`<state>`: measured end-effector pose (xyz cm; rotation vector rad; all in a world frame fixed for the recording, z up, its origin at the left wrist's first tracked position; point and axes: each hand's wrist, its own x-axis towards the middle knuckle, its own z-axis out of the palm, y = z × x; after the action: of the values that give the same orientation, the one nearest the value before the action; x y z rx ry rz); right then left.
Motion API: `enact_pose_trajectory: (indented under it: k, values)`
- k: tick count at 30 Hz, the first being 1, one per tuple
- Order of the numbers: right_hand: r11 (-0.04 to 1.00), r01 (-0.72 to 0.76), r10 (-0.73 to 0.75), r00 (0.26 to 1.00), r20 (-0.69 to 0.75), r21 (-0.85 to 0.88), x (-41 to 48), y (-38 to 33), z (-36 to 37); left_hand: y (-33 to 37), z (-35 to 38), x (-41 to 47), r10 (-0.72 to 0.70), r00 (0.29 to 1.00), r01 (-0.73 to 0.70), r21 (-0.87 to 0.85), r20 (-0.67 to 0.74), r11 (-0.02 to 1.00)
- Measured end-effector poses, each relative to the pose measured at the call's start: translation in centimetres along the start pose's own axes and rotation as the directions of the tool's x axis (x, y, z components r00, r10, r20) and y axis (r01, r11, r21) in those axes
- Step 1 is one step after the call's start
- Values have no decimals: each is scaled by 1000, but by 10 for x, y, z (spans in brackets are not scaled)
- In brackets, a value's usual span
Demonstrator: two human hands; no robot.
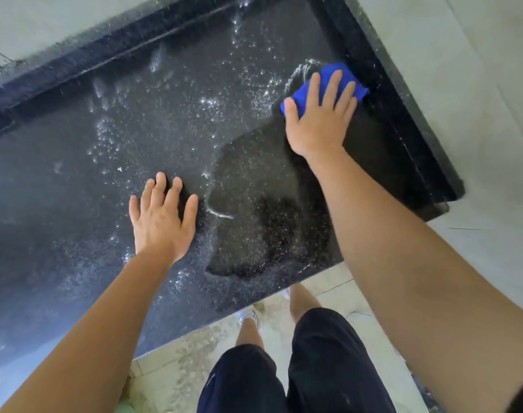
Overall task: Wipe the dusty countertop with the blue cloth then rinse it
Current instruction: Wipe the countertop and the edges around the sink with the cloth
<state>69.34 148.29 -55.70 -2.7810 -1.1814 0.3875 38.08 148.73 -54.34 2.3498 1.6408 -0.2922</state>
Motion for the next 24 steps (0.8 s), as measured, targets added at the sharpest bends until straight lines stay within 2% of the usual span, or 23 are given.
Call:
enact_pose_trajectory:
  k: [2, 4, 7, 9, 11, 13, 15, 18, 21, 24]
  values:
    - [985, 170, -170, 985, 31, -9, -13, -45, 12, -1, -1, 1, 5, 999, -6, -27, -45, 1000]
    - [920, 391, -387, 918, 84, -25, -35, -68, 23, -2, -5, 5, -9, 992, -2, -86, -129, 996]
    - [778, 628, -625, 775, 97, -1, -61, -48, 30, 3, -14, 18, -61, 978, 30, -156, -200, 987]
    - [725, 689, -687, 723, 78, 1, -64, -12, 27, 14, -21, 34, -70, 986, 51, -130, -150, 990]
    - [777, 629, -628, 777, 34, -30, -51, 28, 20, 28, -27, 55, -37, 996, 32, -59, -78, 998]
    - [870, 490, -489, 872, 31, -53, -25, 58, 7, 43, -33, 77, -15, 999, 14, -28, -33, 999]
    - [923, 380, -378, 925, 42, -66, 6, 72, -5, 55, -37, 99, -29, 1000, 29, -45, 7, 999]
    - [948, 313, -311, 949, 53, -54, 45, 59, -11, 62, -34, 119, -49, 996, 55, -79, 69, 995]
    - [975, 216, -216, 976, 8, -54, 67, 24, -4, 61, -26, 121, -29, 998, 32, -62, 55, 998]
    - [966, 254, -255, 967, -4, -48, 81, -24, 1, 60, -22, 121, -32, 999, 34, -68, 37, 997]
